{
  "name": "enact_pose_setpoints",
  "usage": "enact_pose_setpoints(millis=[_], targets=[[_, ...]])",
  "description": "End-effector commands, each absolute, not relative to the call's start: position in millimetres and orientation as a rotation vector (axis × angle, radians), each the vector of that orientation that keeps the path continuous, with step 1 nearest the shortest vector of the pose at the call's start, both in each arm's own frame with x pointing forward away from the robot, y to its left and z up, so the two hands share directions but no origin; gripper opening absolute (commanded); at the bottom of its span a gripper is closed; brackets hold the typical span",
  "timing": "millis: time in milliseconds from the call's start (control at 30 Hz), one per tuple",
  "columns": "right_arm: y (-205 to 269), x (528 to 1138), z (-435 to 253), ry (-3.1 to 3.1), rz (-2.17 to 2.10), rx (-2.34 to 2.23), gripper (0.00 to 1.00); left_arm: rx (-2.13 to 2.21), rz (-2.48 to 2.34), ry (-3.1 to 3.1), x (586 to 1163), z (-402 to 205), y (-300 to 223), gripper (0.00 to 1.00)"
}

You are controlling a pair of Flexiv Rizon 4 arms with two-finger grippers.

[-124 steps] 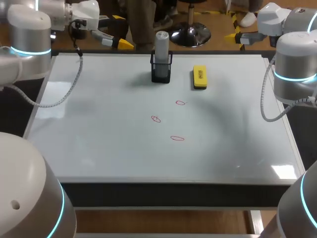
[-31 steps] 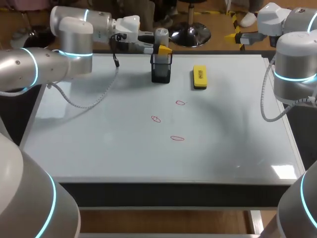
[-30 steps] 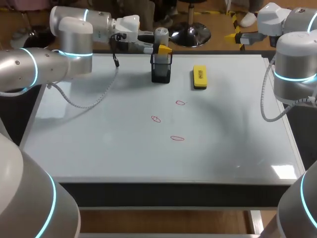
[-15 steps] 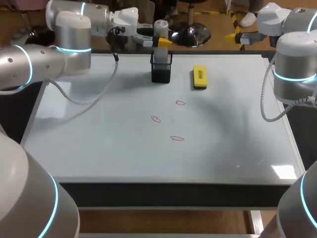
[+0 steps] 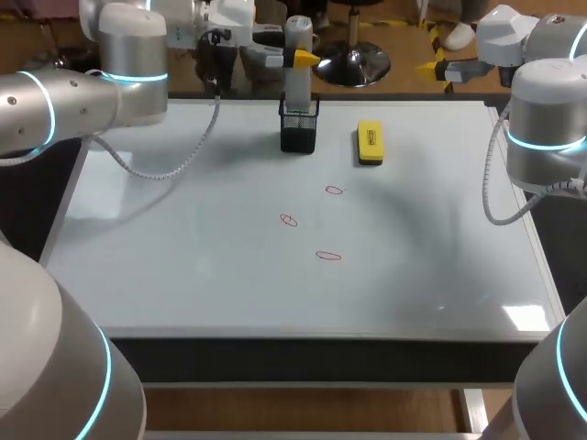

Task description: Pick up the inspection probe, press it on each red-marked spot on the whiteboard one by one, put down the probe, pick up the eraser, and wipe off all the red marks.

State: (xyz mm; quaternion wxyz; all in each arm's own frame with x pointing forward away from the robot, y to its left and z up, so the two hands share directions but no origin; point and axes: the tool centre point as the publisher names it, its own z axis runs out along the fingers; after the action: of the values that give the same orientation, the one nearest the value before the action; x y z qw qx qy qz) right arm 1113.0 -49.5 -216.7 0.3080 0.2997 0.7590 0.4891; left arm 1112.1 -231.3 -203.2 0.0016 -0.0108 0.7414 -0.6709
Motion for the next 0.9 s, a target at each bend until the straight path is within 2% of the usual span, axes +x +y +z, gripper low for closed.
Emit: enact_pose_setpoints(millis=[33, 400, 900], targets=[[-49.8, 1113.3, -216.9, 2.008, 1.293, 0.792, 1.00, -0.072, -2.085, 2.343, 1106.5, -187.8, -223.8, 0.00], [-49.8, 1113.3, -216.9, 2.008, 1.293, 0.792, 1.00, -0.089, -2.099, 2.243, 1099.9, -156.7, -180.8, 0.00], [-49.8, 1113.3, -216.9, 2.008, 1.293, 0.792, 1.00, -0.229, -1.975, 2.176, 1085.4, -159.0, -92.5, 0.00]])
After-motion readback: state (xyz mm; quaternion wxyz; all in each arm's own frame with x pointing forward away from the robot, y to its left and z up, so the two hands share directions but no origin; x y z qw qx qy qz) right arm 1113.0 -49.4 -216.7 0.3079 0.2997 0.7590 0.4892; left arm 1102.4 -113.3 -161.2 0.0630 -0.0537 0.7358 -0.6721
